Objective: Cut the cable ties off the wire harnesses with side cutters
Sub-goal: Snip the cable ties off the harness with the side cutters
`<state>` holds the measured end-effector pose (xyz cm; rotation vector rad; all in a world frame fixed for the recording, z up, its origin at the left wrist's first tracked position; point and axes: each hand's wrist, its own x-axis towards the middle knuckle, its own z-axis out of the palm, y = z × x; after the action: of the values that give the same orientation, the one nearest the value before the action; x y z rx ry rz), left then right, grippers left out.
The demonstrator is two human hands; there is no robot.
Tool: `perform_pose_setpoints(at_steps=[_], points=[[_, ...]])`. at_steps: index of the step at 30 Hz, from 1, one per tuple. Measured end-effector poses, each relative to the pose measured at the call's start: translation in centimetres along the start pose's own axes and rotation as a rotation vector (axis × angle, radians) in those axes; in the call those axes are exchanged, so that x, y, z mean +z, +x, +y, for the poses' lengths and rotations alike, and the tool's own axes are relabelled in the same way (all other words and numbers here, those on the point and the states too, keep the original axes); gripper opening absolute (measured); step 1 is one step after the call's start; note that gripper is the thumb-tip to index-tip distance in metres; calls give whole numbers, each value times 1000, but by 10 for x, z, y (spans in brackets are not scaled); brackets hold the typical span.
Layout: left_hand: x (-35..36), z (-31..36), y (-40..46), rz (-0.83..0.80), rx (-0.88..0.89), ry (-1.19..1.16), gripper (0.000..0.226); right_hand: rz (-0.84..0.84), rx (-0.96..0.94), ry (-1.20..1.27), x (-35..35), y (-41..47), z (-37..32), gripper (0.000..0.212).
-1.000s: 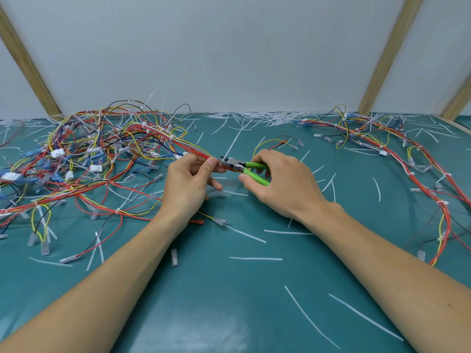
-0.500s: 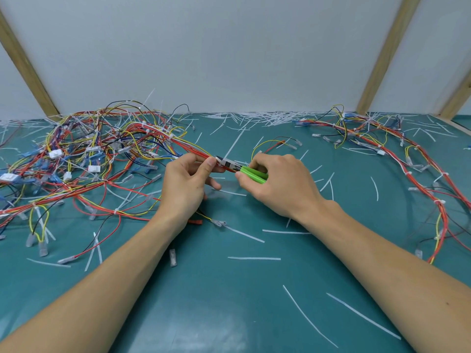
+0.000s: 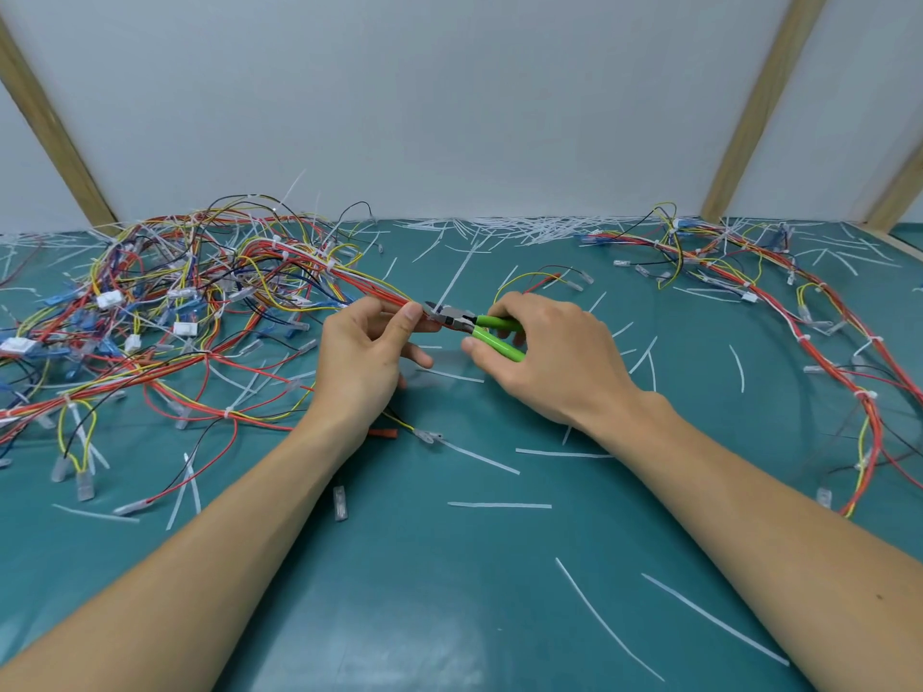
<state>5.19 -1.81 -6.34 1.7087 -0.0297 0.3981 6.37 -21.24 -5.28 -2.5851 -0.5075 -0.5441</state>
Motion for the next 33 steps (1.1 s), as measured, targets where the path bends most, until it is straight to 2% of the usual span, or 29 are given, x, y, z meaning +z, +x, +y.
perform_pose_setpoints(at_steps=[8,14,25,33], points=[[-1,2,0,-7,35,-48,16,75,20,46,2,-2,-3,36],[-1,2,1,-1,34,-80,14,152,-82,-24,-1,-2,-8,33],[-1,3,-1,-8,49,-62,13,-7,23,114,2,-1,-1,35],[-1,3,-1,-23,58,-22,18,-58,58,162,1,2,1,54]])
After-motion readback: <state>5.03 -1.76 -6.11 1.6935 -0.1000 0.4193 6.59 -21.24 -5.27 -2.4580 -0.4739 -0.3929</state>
